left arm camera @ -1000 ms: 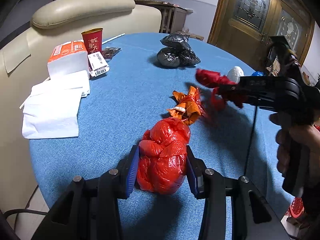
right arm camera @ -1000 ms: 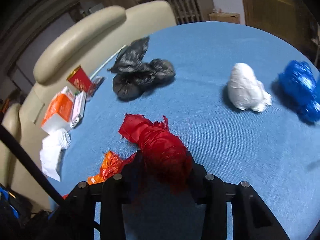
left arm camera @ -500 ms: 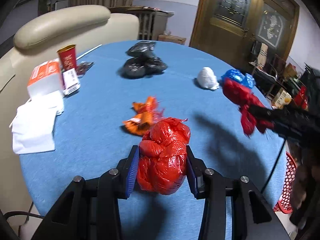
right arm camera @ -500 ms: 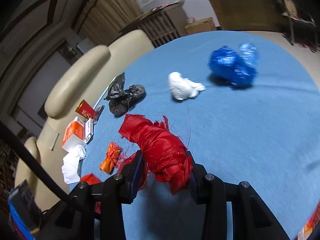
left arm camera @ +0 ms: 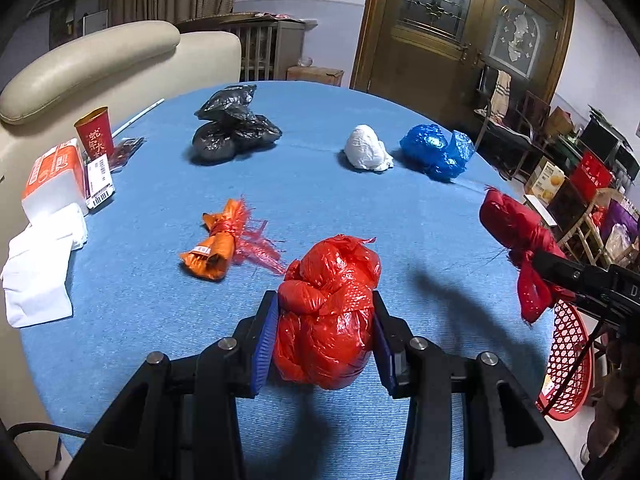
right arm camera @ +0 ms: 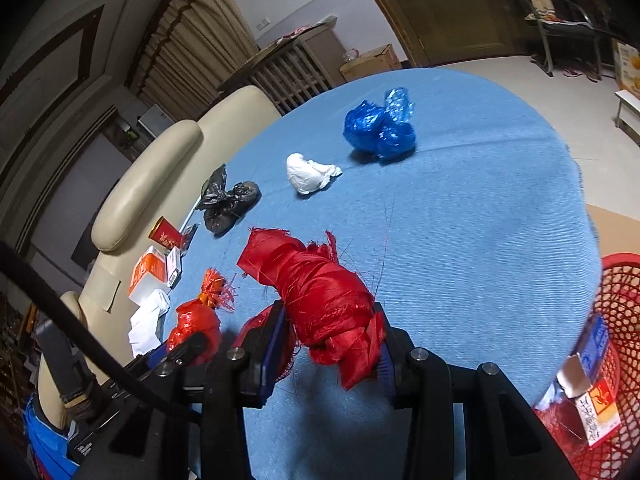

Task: Collect trash
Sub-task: 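Carry the red plastic bag and red mesh bag over the red wastebasket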

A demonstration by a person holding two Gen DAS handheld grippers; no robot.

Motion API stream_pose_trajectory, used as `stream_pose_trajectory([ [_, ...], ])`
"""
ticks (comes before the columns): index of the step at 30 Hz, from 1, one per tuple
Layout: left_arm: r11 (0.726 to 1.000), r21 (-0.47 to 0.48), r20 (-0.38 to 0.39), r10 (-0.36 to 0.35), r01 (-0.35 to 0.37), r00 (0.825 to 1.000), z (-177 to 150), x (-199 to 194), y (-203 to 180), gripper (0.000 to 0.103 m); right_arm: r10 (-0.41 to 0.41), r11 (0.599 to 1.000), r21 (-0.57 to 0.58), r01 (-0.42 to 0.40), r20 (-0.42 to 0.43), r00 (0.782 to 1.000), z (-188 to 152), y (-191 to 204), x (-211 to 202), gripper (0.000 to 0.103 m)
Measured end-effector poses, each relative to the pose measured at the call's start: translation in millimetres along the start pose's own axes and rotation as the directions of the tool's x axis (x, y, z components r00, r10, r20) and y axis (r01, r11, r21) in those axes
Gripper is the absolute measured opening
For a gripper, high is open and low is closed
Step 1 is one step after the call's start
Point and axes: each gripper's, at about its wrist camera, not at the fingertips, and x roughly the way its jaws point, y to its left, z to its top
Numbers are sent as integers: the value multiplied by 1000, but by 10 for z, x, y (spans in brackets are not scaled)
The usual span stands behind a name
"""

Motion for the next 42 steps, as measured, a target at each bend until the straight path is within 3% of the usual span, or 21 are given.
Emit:
stream_pose_trajectory([
  [12, 999, 36, 17, -19, 19, 1000, 79, -53, -202, 45, 14, 1000, 11, -15, 49, 999, 17, -25, -197, 43],
  [19, 995, 87, 31, -53, 50, 998, 143, -73, -463, 45, -21, 998, 59, 15, 101, 995, 6, -258, -464, 43],
  [28, 981, 170, 38, -105, 98, 994, 195, -103, -889, 45, -136, 979, 172, 111, 142, 980, -165, -863, -886, 43],
  [42, 944, 279, 23, -188, 174, 982, 135, -139, -1515, 45, -348, 902, 322, 288, 148, 926, -461, -1769, -1331, 43],
])
